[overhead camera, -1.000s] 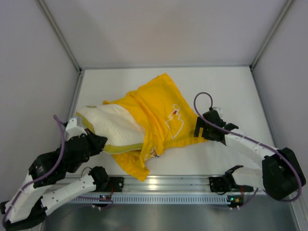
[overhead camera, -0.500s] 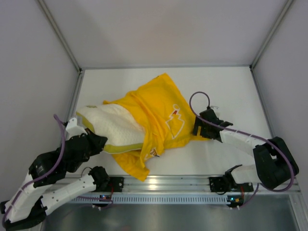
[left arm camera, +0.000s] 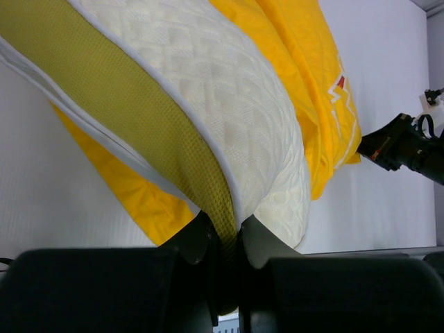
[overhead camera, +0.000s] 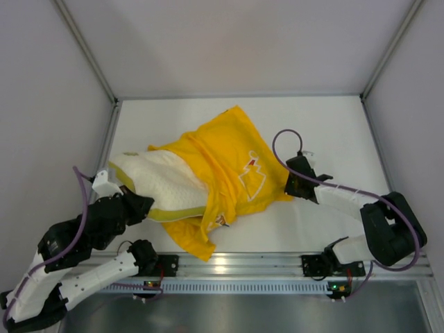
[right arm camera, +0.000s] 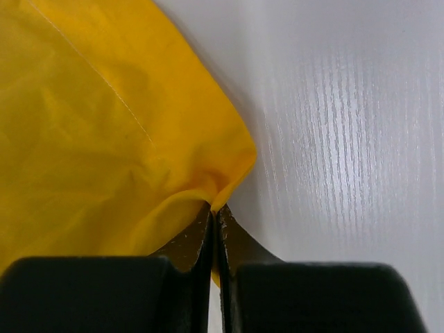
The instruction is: Remove the pillowcase from the pillow
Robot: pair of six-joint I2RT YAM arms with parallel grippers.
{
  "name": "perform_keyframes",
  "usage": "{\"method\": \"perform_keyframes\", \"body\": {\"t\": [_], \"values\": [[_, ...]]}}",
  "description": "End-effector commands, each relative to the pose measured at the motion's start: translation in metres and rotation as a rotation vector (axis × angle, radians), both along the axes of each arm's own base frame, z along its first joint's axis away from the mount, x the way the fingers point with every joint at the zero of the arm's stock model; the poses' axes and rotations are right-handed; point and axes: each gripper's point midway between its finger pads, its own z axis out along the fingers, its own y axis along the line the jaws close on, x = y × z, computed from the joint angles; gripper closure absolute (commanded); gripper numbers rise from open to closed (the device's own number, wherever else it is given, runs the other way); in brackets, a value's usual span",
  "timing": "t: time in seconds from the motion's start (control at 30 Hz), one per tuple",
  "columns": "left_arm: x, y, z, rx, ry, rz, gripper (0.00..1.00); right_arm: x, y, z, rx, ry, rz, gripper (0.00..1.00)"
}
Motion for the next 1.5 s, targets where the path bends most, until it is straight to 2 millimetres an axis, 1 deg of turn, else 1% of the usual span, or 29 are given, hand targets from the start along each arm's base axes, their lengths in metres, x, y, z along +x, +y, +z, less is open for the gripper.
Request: {"method": "perform_keyframes", "body": {"t": [0.0, 0.1, 0.13, 0.2, 0.3, 0.4, 0.43, 0.5, 0.53, 0.57, 0.6, 0.63, 0.67, 0.8, 0.87, 0.9, 0.97, 1.0, 1.03, 1.1, 1.13, 1.2, 1.23, 1.27, 1.3, 1.33, 1.4, 1.43, 1.47], "values": [[-0.001, 0.003, 0.036, -0.113, -0.088, 0.003, 1.0, -0.005, 0.003, 0.01, 0.021, -0.013, 0.013, 1.0], [-0.007, 0.005, 0.046, -0.153, -0.11, -0.015, 1.0, 0.015, 0.002, 0.047, 0.015, -0.097, 0.039, 1.0], [-0.009, 0.007, 0.053, -0.171, -0.125, -0.021, 1.0, 0.029, 0.007, 0.067, 0.027, -0.147, 0.079, 1.0], [-0.015, 0.011, 0.062, -0.206, -0.149, -0.035, 1.0, 0.046, 0.003, 0.085, 0.079, -0.176, 0.071, 1.0], [-0.025, 0.021, 0.081, -0.278, -0.199, -0.049, 1.0, 0.082, -0.007, 0.119, 0.147, -0.236, 0.049, 1.0], [-0.033, 0.027, 0.09, -0.319, -0.228, -0.066, 1.0, 0.109, -0.026, 0.146, 0.153, -0.294, 0.013, 1.0], [-0.036, 0.029, 0.093, -0.331, -0.238, -0.071, 1.0, 0.114, -0.042, 0.15, 0.14, -0.298, -0.028, 1.0], [-0.038, 0.031, 0.095, -0.329, -0.249, -0.082, 1.0, 0.127, -0.059, 0.162, 0.141, -0.324, -0.086, 1.0], [-0.04, 0.032, 0.096, -0.332, -0.256, -0.085, 1.0, 0.134, -0.077, 0.171, 0.144, -0.347, -0.131, 1.0], [-0.041, 0.033, 0.097, -0.337, -0.259, -0.086, 1.0, 0.139, -0.087, 0.174, 0.144, -0.354, -0.156, 1.0], [-0.041, 0.033, 0.096, -0.335, -0.26, -0.089, 1.0, 0.144, -0.094, 0.169, 0.142, -0.341, -0.176, 1.0], [-0.041, 0.032, 0.096, -0.335, -0.259, -0.095, 1.0, 0.148, -0.111, 0.171, 0.149, -0.342, -0.209, 1.0], [-0.041, 0.032, 0.095, -0.334, -0.258, -0.096, 1.0, 0.155, -0.116, 0.178, 0.152, -0.356, -0.22, 1.0], [-0.043, 0.026, 0.094, -0.338, -0.247, -0.124, 1.0, 0.169, -0.153, 0.178, 0.112, -0.361, -0.334, 1.0], [-0.044, 0.029, 0.097, -0.326, -0.264, -0.127, 1.0, 0.179, -0.174, 0.188, 0.105, -0.388, -0.384, 1.0], [-0.046, 0.034, 0.101, -0.328, -0.278, -0.123, 1.0, 0.184, -0.18, 0.18, 0.104, -0.367, -0.391, 1.0], [-0.047, 0.041, 0.104, -0.34, -0.293, -0.108, 1.0, 0.195, -0.2, 0.192, 0.07, -0.398, -0.43, 1.0], [-0.048, 0.043, 0.107, -0.351, -0.3, -0.102, 1.0, 0.2, -0.208, 0.186, 0.066, -0.386, -0.452, 1.0], [-0.049, 0.044, 0.108, -0.364, -0.303, -0.098, 1.0, 0.2, -0.225, 0.188, 0.069, -0.395, -0.492, 1.0], [-0.046, 0.043, 0.107, -0.352, -0.297, -0.09, 1.0, 0.211, -0.247, 0.198, 0.07, -0.423, -0.536, 1.0], [-0.045, 0.043, 0.106, -0.342, -0.295, -0.088, 1.0, 0.219, -0.254, 0.213, 0.057, -0.456, -0.538, 1.0], [-0.042, 0.039, 0.102, -0.325, -0.281, -0.087, 1.0, 0.226, -0.277, 0.211, 0.01, -0.455, -0.572, 1.0], [-0.042, 0.038, 0.102, -0.329, -0.278, -0.087, 1.0, 0.233, -0.285, 0.228, 0.001, -0.488, -0.58, 1.0], [-0.042, 0.037, 0.099, -0.326, -0.27, -0.09, 1.0, 0.239, -0.293, 0.22, -0.005, -0.477, -0.586, 1.0], [-0.042, 0.034, 0.099, -0.326, -0.262, -0.098, 1.0, 0.242, -0.305, 0.222, -0.023, -0.484, -0.609, 1.0], [-0.042, 0.032, 0.099, -0.319, -0.261, -0.111, 1.0, 0.249, -0.314, 0.239, -0.038, -0.525, -0.621, 1.0], [-0.045, 0.034, 0.106, -0.315, -0.276, -0.126, 1.0, 0.26, -0.332, 0.232, -0.071, -0.522, -0.651, 1.0], [-0.047, 0.036, 0.109, -0.312, -0.286, -0.127, 1.0, 0.267, -0.338, 0.236, -0.079, -0.538, -0.656, 1.0], [-0.05, 0.043, 0.113, -0.323, -0.298, -0.12, 1.0, 0.282, -0.347, 0.244, -0.086, -0.568, -0.656, 1.0]]}}
